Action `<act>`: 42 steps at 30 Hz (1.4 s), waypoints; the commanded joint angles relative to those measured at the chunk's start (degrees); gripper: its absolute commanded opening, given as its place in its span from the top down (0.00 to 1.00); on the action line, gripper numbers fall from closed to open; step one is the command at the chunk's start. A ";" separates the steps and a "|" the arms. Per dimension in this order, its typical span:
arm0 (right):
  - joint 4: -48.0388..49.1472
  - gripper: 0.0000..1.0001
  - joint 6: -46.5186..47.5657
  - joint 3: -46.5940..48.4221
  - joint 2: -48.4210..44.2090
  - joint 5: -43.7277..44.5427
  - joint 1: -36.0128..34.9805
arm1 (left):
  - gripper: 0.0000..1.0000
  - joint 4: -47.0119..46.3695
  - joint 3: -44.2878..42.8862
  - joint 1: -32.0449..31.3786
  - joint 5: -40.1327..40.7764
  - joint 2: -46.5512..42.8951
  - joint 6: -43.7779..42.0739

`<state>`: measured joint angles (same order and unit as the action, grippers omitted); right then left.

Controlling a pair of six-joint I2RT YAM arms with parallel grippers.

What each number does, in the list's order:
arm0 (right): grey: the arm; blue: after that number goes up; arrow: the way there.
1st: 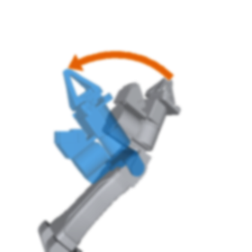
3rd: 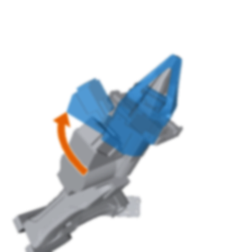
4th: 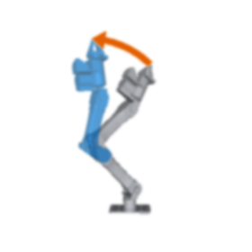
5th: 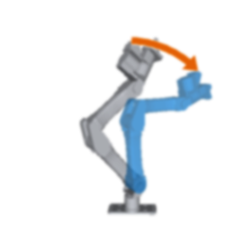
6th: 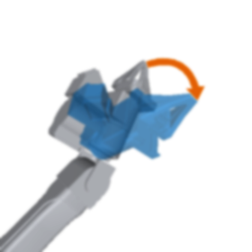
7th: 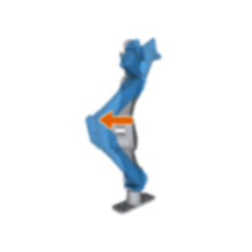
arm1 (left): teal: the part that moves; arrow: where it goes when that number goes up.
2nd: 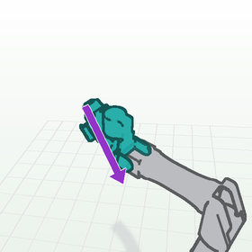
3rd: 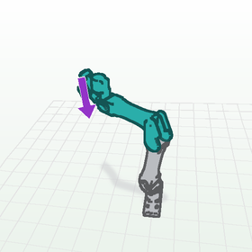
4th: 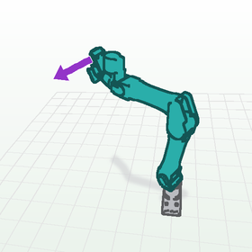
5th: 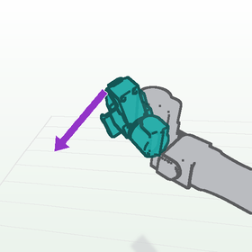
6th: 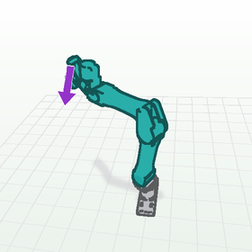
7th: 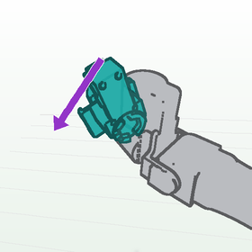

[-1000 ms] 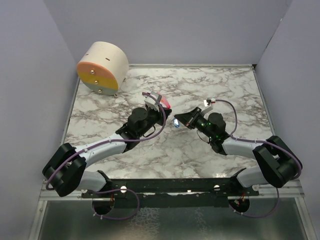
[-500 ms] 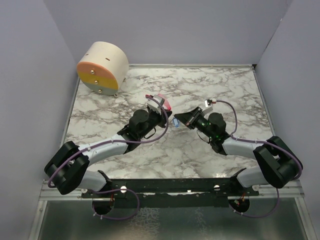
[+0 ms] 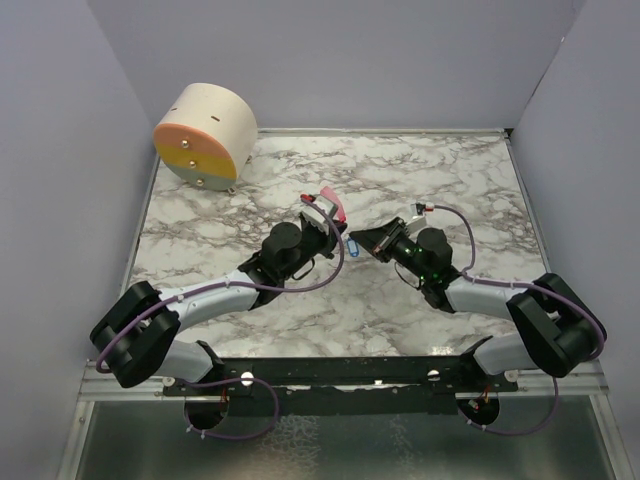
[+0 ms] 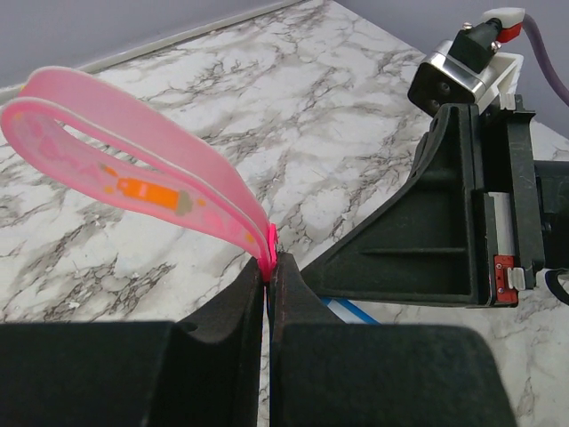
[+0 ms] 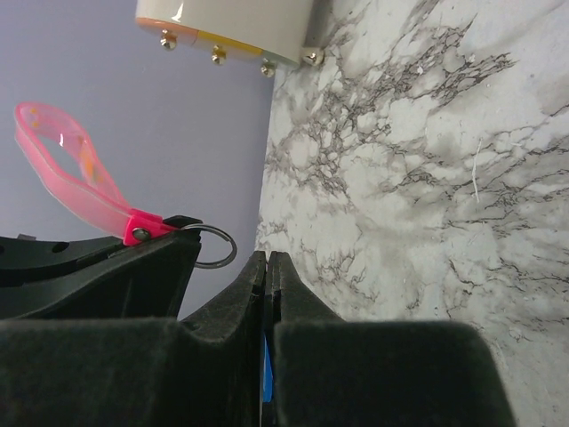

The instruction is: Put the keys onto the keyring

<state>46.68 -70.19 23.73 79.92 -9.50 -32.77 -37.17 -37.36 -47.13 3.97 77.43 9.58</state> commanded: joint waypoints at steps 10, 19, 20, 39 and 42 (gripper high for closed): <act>-1.65 0.99 -4.45 -1.40 -2.66 3.05 0.34 | 1.00 -2.80 -0.07 -2.00 3.15 0.80 -5.73; -1.86 0.99 -7.55 -1.93 -2.97 4.35 0.34 | 1.00 -3.06 -1.04 -3.50 5.54 1.94 -8.34; -2.00 0.99 -7.62 -2.05 -2.93 4.46 0.34 | 1.00 -3.13 -1.09 -3.57 5.79 2.02 -8.40; -0.71 0.99 -9.75 -1.58 -0.77 4.75 0.35 | 1.00 -3.65 -0.87 -4.35 5.67 1.88 -8.82; -0.51 0.99 -10.12 -1.49 -0.49 4.84 0.38 | 1.00 -3.76 -0.78 -4.59 5.61 1.83 -8.95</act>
<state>44.58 -79.29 22.06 78.63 -6.24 -32.62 -38.57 -37.36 -51.13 8.67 79.09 1.50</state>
